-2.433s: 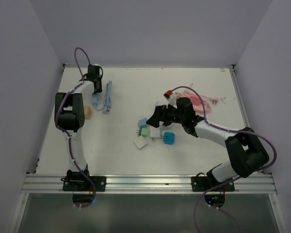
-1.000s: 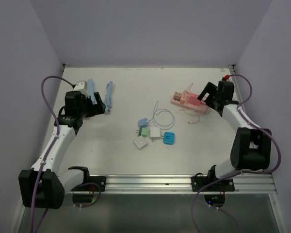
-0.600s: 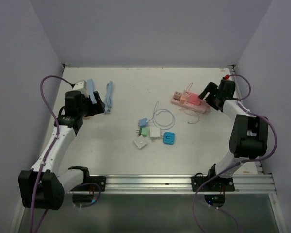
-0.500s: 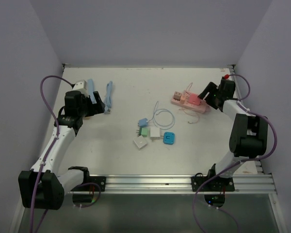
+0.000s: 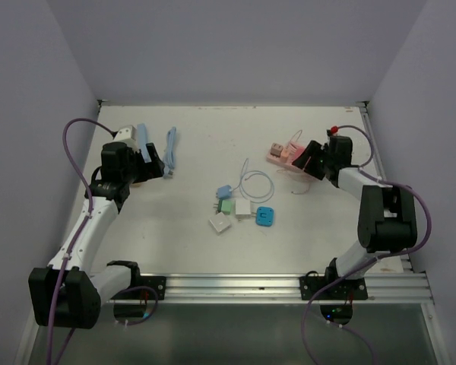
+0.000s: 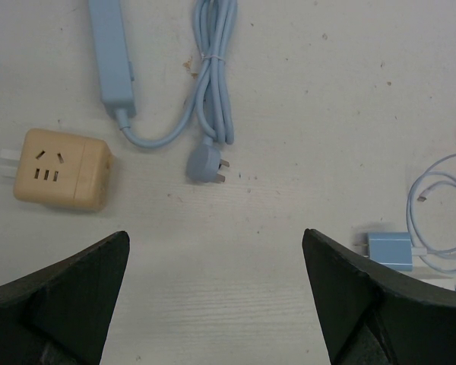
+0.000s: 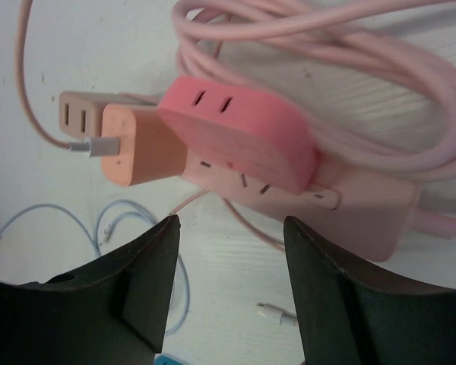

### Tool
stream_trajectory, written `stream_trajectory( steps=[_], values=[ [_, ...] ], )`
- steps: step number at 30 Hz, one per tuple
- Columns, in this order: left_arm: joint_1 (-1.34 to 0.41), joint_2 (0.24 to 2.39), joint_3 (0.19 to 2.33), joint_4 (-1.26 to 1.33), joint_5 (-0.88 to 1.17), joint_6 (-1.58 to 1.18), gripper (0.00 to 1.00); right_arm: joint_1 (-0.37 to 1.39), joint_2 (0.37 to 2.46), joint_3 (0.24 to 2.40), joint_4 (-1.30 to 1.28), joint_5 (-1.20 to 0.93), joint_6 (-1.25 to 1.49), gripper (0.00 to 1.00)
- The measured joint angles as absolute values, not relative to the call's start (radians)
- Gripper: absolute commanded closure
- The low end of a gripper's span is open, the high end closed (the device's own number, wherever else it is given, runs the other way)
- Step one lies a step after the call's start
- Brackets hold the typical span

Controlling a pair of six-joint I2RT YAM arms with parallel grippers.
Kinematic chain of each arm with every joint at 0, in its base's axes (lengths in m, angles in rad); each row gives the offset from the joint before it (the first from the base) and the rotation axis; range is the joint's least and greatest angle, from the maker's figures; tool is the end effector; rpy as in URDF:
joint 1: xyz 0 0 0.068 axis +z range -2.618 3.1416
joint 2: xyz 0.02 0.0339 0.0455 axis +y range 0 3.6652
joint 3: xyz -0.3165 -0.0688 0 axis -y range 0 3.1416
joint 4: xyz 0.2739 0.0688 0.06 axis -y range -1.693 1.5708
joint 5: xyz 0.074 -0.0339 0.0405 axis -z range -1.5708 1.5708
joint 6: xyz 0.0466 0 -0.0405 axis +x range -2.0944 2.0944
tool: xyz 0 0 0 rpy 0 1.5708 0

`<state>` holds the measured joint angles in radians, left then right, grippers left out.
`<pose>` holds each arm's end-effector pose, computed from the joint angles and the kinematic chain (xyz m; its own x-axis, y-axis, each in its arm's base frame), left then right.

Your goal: Pull the plug off the socket

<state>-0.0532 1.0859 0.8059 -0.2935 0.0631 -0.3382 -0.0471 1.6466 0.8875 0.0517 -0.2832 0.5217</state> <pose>0.2530 -0.0164 0.3101 -0.5463 -0.3025 -0.7811 -0.0798 0.9471 -0.3110 0.3744 -0.0046 0.2069 -0.6460 0.5095 -0.5684 0.1788 0.8249 0.5362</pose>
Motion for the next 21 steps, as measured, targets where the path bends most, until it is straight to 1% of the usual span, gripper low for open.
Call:
stream_trajectory(
  steps=[7,10,11,14,16,21],
  values=[
    [-0.053,1.086,0.806,-0.294,0.063,-0.338,0.00,0.128,1.626,0.859,0.053,-0.281,0.530,0.37],
    [-0.053,1.086,0.806,-0.294,0.063,-0.338,0.00,0.171,1.595,0.859,0.035,-0.270,0.523,0.34],
    [-0.053,1.086,0.806,-0.294,0.063,-0.338,0.00,0.175,1.576,0.860,0.018,-0.249,0.512,0.31],
    [-0.053,1.086,0.806,-0.294,0.063,-0.337,0.00,0.163,1.515,0.878,-0.041,-0.177,0.476,0.27],
    [-0.053,1.086,0.806,-0.294,0.063,-0.337,0.00,0.134,1.483,0.893,-0.062,-0.149,0.461,0.26],
    [-0.053,1.086,0.806,-0.293,0.063,-0.337,0.00,-0.019,1.458,0.924,-0.065,-0.115,0.465,0.25]
  ],
)
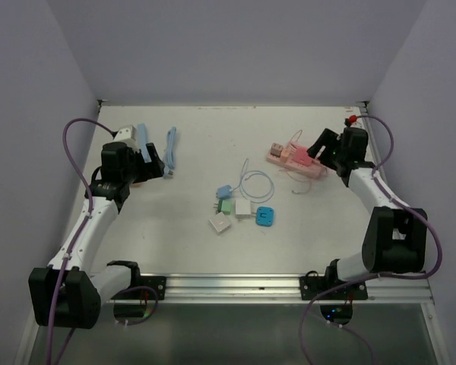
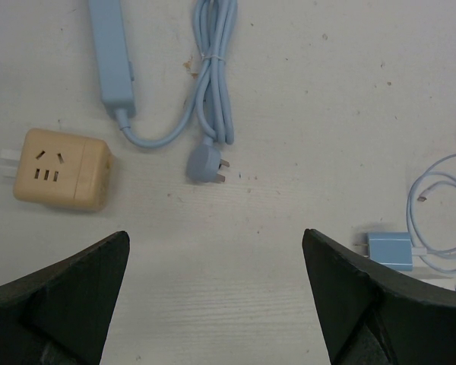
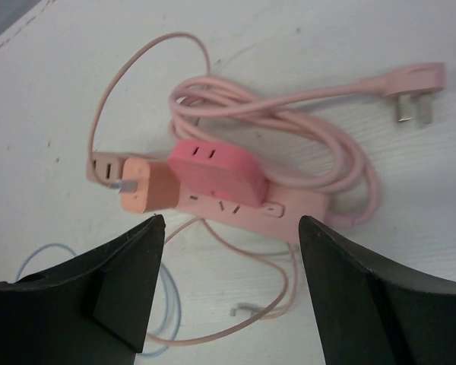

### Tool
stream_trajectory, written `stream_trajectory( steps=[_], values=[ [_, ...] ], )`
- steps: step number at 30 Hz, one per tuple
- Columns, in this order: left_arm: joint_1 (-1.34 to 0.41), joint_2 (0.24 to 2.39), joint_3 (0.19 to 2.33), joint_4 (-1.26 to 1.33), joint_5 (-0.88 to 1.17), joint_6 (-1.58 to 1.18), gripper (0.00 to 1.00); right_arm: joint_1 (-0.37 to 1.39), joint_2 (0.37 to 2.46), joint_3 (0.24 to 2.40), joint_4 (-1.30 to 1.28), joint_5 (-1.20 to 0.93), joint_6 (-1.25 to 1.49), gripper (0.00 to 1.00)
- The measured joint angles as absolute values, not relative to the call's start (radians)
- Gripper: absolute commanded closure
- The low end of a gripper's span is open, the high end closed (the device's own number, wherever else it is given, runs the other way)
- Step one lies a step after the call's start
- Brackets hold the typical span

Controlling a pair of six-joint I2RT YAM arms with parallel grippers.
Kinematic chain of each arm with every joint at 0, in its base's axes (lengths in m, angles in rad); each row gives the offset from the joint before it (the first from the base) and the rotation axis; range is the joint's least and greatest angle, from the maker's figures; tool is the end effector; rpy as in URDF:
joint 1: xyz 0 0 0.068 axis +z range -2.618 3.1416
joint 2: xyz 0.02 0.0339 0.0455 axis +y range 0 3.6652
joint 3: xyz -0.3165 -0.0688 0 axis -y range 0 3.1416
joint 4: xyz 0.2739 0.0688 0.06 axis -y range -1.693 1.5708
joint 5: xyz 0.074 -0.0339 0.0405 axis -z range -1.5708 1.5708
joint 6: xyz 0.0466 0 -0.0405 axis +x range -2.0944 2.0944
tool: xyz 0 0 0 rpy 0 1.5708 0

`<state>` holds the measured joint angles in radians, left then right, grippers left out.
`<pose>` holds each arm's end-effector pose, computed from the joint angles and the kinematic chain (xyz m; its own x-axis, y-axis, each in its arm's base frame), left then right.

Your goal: Pull the plug off the socket

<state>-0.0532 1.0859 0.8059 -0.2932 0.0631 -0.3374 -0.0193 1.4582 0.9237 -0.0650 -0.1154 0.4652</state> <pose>0.2530 -0.0164 0.3101 -0.5461 -0.3018 -0.7815 -0.0793 0.9473 -0.3104 0.3501 -0.0014 0.2722 -0.5382 0.4561 -0.7087 0.1853 0.8844 0.4284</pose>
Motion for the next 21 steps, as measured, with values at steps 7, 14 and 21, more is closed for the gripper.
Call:
stream_trajectory(
  steps=[7,14,21],
  values=[
    [-0.053,1.086,0.806,-0.293,0.063,-0.337,0.00,-0.114,1.598,1.037,-0.055,-0.114,0.506,0.29],
    [-0.053,1.086,0.806,-0.293,0.064,-0.338,0.00,-0.140,1.761,1.074,0.005,-0.132,0.563,0.33],
    [-0.053,1.086,0.806,-0.293,0.068,-0.337,0.00,-0.158,1.810,1.045,0.062,-0.185,0.581,0.43]
  ],
)
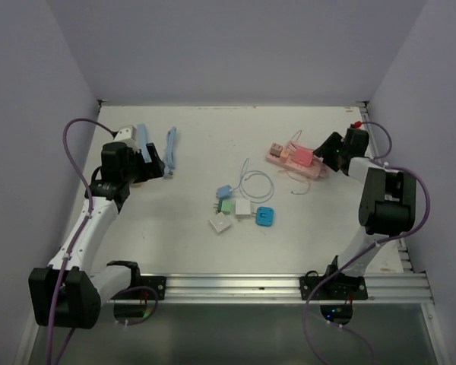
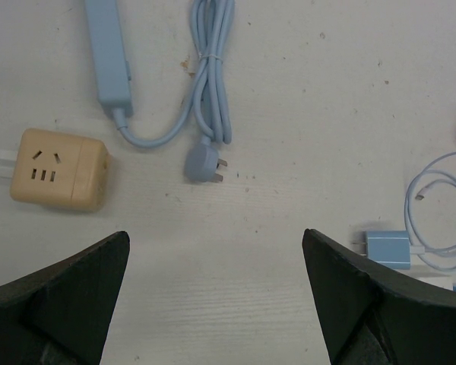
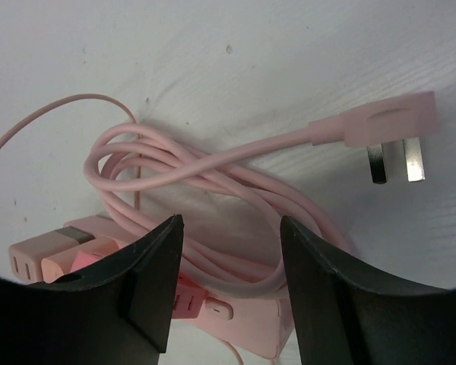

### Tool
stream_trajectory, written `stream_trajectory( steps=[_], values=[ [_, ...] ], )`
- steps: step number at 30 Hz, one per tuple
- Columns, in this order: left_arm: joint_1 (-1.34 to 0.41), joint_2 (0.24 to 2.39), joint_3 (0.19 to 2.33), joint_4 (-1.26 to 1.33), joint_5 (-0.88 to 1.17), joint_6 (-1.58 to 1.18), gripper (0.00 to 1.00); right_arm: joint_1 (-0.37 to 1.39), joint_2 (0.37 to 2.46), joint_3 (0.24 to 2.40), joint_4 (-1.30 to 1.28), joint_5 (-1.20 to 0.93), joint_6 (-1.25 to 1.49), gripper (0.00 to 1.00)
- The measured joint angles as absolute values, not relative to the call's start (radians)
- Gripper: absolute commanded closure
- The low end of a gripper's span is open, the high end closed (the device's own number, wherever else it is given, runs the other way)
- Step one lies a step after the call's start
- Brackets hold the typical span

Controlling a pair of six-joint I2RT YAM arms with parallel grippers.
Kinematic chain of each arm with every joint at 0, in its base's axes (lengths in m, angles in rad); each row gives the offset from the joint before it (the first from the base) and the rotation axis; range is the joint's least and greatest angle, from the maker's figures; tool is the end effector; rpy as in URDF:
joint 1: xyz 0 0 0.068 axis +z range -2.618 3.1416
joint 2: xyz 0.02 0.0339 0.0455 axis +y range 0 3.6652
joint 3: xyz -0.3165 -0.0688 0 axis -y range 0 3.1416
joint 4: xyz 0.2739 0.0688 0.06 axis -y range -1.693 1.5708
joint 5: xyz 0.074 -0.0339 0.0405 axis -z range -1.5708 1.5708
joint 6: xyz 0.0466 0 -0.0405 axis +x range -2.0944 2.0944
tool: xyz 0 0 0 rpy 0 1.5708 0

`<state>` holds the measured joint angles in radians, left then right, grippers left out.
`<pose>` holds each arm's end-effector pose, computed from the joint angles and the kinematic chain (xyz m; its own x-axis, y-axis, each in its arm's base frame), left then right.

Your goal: Pull the plug off the socket

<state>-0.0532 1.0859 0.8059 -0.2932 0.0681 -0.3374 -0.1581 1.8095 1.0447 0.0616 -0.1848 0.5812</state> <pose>0.2530 -0.0166 0.3101 -0.5475 -0.3016 -0.7806 -0.0753 0.9468 -0.3129 0.4214 -0.0585 0.1972 -0.5248 0.6302 -0.5723 0.3643 0.7739 0.5181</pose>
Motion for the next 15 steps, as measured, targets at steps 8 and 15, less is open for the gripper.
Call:
stream_trajectory(
  steps=[8,15],
  values=[
    [-0.053,1.086,0.806,-0.293,0.075,-0.337,0.00,-0.136,1.700,0.874,0.123,-0.228,0.604,0.45],
    [-0.053,1.086,0.806,-0.293,0.077,-0.338,0.01,-0.021,1.568,0.765,0.089,-0.226,0.621,0.45]
  ],
)
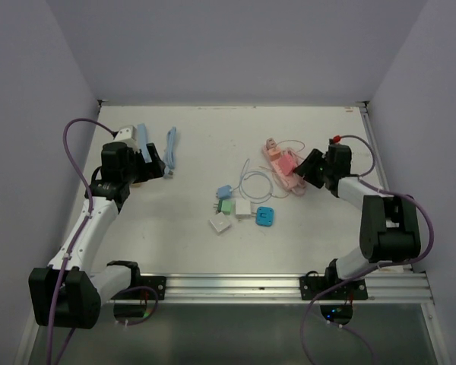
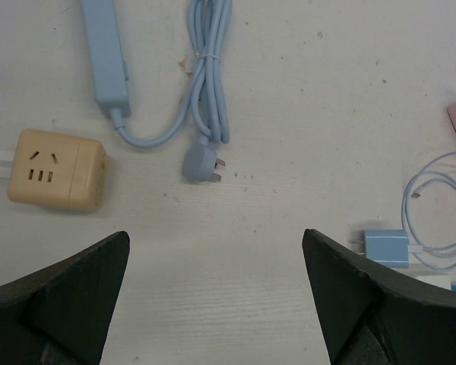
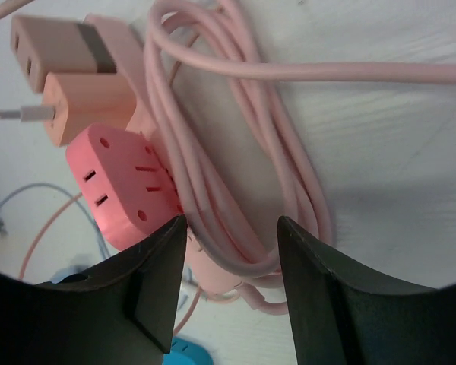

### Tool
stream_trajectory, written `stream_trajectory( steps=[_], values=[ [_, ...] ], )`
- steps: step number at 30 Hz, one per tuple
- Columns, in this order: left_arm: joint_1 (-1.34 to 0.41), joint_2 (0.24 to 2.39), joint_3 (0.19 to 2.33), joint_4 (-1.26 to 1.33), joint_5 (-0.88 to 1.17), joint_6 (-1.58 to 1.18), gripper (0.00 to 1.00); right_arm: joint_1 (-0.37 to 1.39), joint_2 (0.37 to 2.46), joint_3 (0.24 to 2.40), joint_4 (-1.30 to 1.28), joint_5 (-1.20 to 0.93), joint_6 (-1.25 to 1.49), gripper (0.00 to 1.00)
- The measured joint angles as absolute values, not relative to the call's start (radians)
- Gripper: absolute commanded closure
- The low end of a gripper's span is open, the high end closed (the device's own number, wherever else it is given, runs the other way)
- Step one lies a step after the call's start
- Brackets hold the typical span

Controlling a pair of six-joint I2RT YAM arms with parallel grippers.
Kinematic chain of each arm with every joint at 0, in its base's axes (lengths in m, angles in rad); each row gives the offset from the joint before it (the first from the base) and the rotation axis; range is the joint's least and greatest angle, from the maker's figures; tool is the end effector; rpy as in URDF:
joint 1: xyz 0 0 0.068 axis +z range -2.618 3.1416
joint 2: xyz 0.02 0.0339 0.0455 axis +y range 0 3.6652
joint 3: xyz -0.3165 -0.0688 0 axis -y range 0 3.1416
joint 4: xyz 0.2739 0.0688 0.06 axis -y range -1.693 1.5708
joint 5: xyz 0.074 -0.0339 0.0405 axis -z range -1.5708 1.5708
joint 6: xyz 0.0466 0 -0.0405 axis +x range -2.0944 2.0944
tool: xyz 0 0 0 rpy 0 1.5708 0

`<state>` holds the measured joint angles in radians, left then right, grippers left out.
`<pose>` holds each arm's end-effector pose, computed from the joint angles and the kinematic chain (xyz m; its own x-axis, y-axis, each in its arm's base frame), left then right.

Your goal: Pull the plug off the socket

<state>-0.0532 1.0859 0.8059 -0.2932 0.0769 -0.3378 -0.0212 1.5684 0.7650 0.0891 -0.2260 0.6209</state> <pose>0.2529 -0.0171 0.3102 -0.5499 -0.3016 -0.7789 -0.0686 0.9457 -0.3178 0.3430 0.0032 0.1963 -0.6192 0.5802 -0.5291 0.2602 0.7873 0.5590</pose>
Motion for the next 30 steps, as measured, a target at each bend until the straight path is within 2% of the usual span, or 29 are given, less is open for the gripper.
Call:
stream_trajectory(
  steps=[5,11,15,19,25,29,30],
  values=[
    [-0.053,1.086,0.805,-0.293,0.078,-0.337,0.00,0.079,1.493,0.757,0.010,-0.218,0.613,0.44],
    [-0.053,1.087,0.805,-0.293,0.080,-0.337,0.00,0.095,1.339,0.744,-0.068,-0.146,0.548,0.45],
    [-0.053,1.087,0.805,-0.293,0.083,-0.337,0.00,0.144,1.296,0.744,-0.085,-0.141,0.484,0.50],
    [-0.053,1.091,0.805,-0.293,0.083,-0.337,0.00,0.175,1.312,0.744,-0.088,-0.159,0.442,0.57],
    [-0.053,1.103,0.805,-0.293,0.083,-0.337,0.00,0.175,1.423,0.752,-0.080,-0.175,0.420,0.61],
    [-0.054,1.105,0.805,-0.293,0.083,-0.337,0.00,0.175,1.485,0.759,-0.073,-0.187,0.413,0.60],
    [-0.054,1.106,0.805,-0.293,0.083,-0.337,0.00,0.175,1.489,0.762,-0.069,-0.190,0.412,0.56]
  ],
)
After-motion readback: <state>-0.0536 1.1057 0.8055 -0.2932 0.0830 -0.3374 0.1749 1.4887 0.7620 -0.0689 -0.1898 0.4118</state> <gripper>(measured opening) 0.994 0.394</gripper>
